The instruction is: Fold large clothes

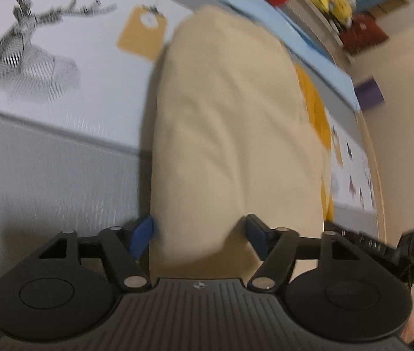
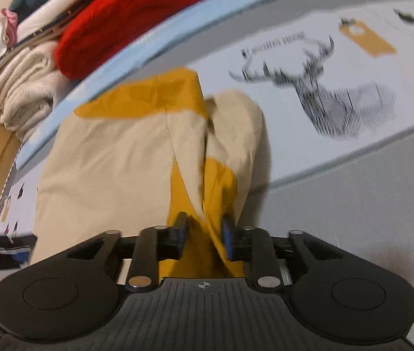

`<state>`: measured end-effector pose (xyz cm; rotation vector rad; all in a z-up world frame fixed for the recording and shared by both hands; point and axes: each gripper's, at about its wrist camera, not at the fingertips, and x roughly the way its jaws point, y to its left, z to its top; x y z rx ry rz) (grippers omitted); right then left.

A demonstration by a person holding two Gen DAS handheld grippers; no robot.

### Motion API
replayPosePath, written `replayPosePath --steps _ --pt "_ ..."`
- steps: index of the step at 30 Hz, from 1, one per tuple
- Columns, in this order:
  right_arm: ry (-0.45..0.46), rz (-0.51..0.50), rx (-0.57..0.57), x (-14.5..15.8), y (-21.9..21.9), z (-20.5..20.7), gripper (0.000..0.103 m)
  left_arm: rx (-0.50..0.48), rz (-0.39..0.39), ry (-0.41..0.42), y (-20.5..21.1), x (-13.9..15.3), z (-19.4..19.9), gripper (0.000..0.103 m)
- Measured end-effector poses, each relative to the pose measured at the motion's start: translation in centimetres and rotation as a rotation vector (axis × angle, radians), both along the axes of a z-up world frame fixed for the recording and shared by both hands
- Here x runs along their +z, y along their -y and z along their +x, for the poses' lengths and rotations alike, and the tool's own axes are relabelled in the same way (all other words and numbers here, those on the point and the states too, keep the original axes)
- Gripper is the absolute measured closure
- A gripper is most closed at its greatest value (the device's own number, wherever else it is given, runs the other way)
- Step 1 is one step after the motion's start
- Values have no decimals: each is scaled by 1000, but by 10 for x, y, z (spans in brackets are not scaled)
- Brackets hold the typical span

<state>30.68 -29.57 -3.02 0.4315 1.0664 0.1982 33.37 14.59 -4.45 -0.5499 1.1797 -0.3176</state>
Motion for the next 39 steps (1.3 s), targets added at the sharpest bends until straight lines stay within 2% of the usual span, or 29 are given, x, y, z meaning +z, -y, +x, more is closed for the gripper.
replayPosePath --steps 4,7,10,12,15,17,18,22,23,24,25,27,28,30,32,34,36,37,39 --pt "-12 -80 75 6 -2 -20 67 8 -29 3 -9 -5 -14 27" --pt "-31 -92 89 9 2 -36 67 -7 5 10 -9 0 -23 27" --pt "-42 -152 137 11 -1 -53 65 -31 54 9 -6 8 -39 22" --pt "-64 -218 175 9 -3 -66 64 -76 140 20 -1 16 -53 16" --pt "-96 -405 211 12 -1 -90 61 -151 398 24 13 32 -82 15" --pt "-56 -489 190 26 4 -106 61 -127 585 94 21 54 -107 15" --pt "-7 -509 167 38 7 -114 61 -95 627 152 22 70 -121 14" --pt "262 -517 34 101 10 -162 59 83 625 337 26 124 -179 9" --pt "326 -516 16 115 7 -177 56 114 638 384 33 135 -194 0" --pt "386 -511 1 128 3 -193 44 142 650 438 42 144 -211 0" --pt "446 -504 -12 140 -2 -211 28 158 656 488 53 151 -227 0" --pt "526 -480 -14 155 -12 -241 13 160 655 554 74 163 -258 0" --pt "553 -466 -6 161 -19 -255 13 157 645 574 85 165 -272 0" --pt "587 -450 -4 166 -32 -284 11 165 626 589 102 163 -294 0" --pt "603 -444 -17 165 -41 -308 1 166 610 611 114 155 -314 0" --pt "588 -443 -37 158 -48 -321 1 157 605 623 130 139 -329 0" --pt "529 -452 -47 144 -53 -325 1 110 614 536 142 117 -325 0" --pt "501 -462 -38 140 -59 -324 1 108 595 500 145 113 -319 0" --pt "495 -496 -6 132 -64 -318 1 122 568 520 147 113 -315 1"
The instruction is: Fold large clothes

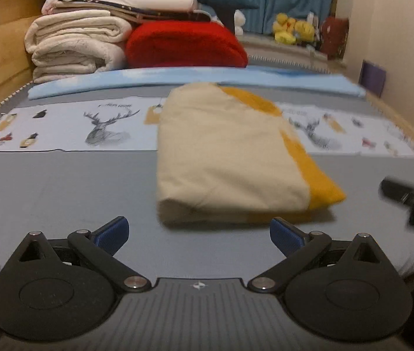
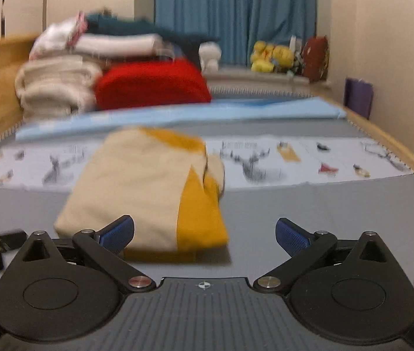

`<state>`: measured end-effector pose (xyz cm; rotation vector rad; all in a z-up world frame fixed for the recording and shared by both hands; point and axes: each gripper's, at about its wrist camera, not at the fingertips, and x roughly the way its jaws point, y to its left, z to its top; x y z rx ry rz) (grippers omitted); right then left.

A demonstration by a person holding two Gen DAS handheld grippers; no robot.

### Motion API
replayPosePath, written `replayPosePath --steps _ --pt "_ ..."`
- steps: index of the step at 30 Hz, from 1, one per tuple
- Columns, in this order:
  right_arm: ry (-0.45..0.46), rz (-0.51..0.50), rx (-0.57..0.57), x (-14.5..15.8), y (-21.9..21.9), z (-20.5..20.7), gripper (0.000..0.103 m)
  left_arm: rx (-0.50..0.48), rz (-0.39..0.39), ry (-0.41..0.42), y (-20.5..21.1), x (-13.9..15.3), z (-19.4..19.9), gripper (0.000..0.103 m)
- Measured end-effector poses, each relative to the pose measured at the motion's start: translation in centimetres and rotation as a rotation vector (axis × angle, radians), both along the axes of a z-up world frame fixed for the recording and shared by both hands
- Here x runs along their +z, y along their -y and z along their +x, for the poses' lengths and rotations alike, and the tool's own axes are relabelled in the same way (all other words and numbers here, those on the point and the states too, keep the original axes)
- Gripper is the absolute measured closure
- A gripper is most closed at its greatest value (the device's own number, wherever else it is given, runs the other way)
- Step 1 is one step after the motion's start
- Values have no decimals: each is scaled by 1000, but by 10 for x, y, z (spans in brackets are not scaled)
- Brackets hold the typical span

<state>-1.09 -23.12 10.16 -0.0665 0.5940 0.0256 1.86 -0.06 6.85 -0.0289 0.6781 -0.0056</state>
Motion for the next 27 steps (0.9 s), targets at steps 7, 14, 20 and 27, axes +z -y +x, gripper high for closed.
replayPosePath --steps 7,14,20,27 --pt "-39 -2 9 -17 -10 22 1 20 21 -28 -2 -15 20 1" --pt "-50 4 18 -21 -19 23 1 10 11 -30 -4 -14 19 1" --pt "-59 -5 35 -24 -24 23 1 27 12 -38 -5 -17 20 1" --pt "-68 -17 62 -28 -29 21 1 31 -13 -49 -8 -18 21 1"
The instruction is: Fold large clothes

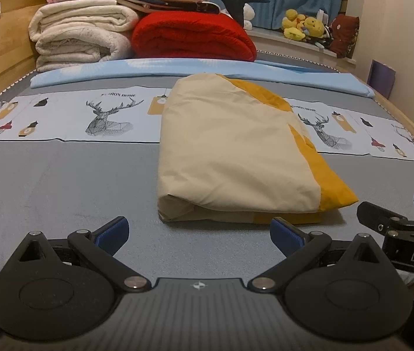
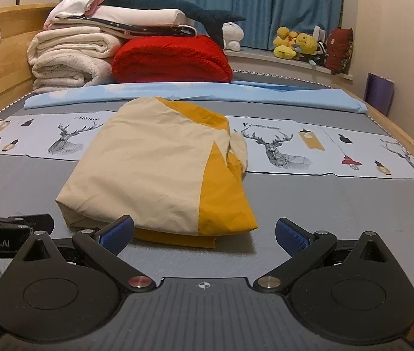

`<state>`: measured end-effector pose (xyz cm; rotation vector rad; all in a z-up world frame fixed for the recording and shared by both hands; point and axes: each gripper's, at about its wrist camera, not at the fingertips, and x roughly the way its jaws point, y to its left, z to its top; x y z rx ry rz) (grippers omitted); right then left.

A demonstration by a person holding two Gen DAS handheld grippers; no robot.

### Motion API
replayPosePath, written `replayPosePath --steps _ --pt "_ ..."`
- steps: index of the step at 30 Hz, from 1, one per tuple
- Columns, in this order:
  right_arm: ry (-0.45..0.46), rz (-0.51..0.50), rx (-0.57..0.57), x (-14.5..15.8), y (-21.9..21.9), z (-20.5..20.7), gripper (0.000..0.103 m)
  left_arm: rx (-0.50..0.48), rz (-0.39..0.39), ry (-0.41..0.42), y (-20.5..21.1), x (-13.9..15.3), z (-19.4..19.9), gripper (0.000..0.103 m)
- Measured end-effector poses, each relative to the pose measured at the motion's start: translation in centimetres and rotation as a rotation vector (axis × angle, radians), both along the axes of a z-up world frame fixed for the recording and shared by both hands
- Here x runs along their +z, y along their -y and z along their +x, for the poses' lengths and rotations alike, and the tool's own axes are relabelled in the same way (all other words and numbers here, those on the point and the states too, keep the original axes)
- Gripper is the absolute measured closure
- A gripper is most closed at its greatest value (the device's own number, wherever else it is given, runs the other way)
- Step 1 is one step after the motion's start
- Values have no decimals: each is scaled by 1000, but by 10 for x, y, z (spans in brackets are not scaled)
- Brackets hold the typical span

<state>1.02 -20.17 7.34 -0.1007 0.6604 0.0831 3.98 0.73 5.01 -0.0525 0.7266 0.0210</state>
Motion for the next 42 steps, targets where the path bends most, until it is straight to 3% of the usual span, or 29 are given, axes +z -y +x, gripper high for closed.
replayPosePath --steps 42 --pt "-10 1 33 -3 -10 1 1 -25 6 0 5 -3 0 1"
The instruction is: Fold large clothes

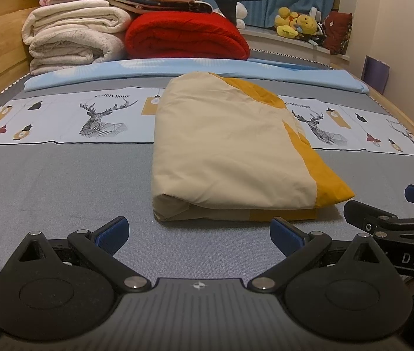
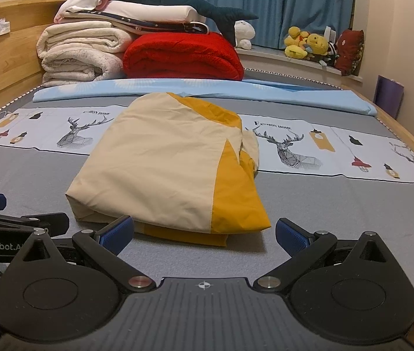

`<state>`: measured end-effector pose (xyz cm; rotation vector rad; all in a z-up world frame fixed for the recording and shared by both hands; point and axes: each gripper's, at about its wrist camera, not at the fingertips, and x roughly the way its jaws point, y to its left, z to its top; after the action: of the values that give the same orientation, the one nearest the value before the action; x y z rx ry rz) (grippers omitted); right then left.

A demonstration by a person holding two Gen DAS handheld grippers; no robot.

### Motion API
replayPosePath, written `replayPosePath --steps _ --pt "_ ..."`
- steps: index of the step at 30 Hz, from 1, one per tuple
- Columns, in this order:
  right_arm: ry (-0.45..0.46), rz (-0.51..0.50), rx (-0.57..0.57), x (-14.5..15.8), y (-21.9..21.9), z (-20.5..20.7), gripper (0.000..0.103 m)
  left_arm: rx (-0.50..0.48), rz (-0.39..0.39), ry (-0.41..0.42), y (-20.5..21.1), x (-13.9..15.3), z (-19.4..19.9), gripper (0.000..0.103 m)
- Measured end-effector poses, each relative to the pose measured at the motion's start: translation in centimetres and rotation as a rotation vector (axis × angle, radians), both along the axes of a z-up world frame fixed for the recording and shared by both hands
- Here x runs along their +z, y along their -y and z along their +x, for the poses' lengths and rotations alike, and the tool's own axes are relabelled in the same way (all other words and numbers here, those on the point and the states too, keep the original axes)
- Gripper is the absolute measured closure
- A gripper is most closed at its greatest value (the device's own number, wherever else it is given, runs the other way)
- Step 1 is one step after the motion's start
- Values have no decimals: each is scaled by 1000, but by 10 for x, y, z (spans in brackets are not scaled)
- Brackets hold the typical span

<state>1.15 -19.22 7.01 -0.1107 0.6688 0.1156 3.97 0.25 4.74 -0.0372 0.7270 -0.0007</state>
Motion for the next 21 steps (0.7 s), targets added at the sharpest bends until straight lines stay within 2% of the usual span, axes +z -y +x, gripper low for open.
replayPosePath --steps 21 --pt "-6 8 1 -1 2 0 1 -2 1 5 0 0 0 1"
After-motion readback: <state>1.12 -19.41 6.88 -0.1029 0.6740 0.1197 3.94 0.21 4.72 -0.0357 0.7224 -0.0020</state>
